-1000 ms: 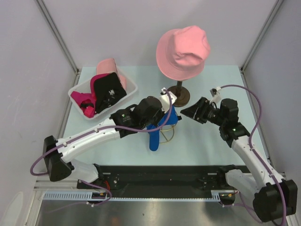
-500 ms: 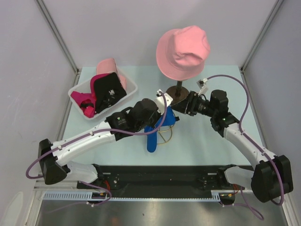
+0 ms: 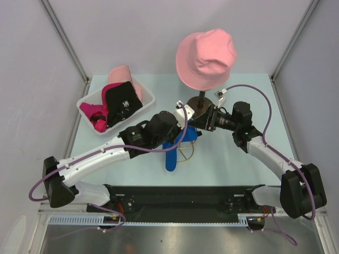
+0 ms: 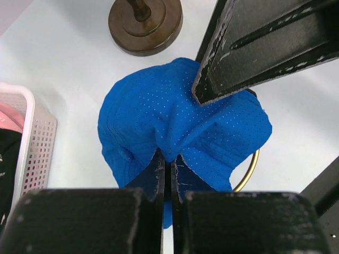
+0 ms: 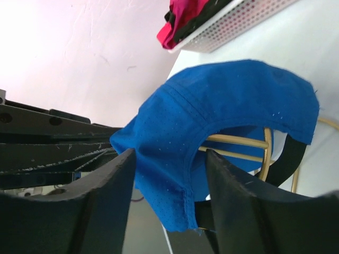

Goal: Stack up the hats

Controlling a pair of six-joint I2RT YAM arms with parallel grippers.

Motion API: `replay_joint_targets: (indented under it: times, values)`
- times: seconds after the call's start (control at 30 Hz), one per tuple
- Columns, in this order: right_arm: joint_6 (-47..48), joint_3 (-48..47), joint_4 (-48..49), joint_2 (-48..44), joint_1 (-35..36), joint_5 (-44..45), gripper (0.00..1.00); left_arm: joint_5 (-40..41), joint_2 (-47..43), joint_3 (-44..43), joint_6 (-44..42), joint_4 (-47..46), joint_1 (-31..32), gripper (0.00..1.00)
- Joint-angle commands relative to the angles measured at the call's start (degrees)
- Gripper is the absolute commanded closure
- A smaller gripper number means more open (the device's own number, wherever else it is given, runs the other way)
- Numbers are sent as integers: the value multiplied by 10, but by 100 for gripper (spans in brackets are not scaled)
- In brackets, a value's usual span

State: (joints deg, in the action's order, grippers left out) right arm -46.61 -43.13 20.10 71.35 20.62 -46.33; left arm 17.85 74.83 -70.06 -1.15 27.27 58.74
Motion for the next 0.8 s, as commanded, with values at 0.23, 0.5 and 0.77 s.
replay_joint_targets:
  times: [0.23, 0.5, 0.77]
  values:
    - [-3, -1, 5, -24, 9, -7, 97, 30, -30, 3, 7, -39, -3, 93]
    - [8, -41, -35, -43, 16, -6, 100, 50, -70, -3, 54, -31, -3, 10]
    - [34, -55, -103, -75, 23, -4, 100, 30, -144, 28, 78, -28, -6, 0]
